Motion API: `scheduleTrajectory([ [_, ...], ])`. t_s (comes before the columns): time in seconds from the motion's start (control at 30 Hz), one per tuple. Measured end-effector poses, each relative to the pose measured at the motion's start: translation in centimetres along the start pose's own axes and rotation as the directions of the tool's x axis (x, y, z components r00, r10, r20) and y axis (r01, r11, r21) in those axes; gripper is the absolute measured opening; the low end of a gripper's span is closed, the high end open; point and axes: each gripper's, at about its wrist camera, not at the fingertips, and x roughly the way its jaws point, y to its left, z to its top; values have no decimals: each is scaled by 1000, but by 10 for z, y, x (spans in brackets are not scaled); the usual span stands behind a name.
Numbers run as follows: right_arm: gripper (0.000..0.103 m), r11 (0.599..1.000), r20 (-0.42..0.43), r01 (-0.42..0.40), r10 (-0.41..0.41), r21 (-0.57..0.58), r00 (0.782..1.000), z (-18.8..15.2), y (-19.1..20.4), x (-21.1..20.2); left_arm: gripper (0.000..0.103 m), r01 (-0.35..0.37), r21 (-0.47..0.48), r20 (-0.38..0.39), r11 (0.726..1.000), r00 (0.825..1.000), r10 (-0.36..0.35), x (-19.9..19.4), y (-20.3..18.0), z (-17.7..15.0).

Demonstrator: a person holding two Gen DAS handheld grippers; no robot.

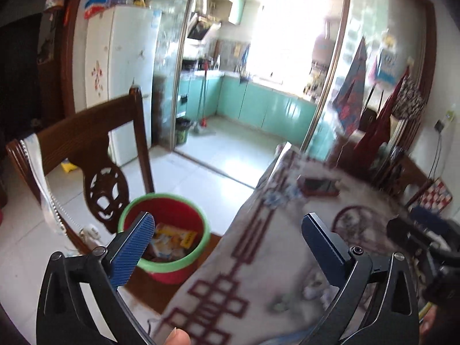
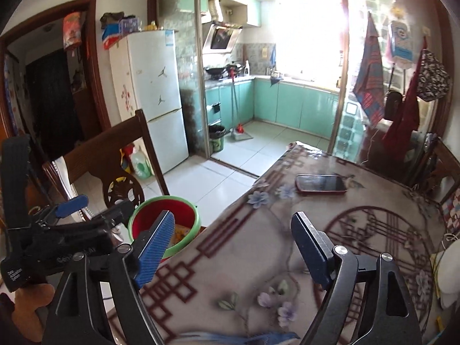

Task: Collect trash

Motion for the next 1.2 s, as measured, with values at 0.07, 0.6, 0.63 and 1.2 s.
scheduleTrajectory([
  [0.07,85,1000,30,13,-13,6,999,-3,-12,-19,103,-17,1,50,1000,999,17,-13,-16,2],
  [0.6,100,986,168,95,-118,138,979,-7,-82,-96,103,-93,138,128,986,989,75,-51,-99,6],
  [0.63,100,985,168,97,-121,140,978,-6,-84,-97,103,-90,141,125,986,989,73,-51,-100,5],
  [1.2,100,977,192,131,-163,170,968,-8,-96,-103,103,-109,156,67,982,993,100,-42,-111,2],
])
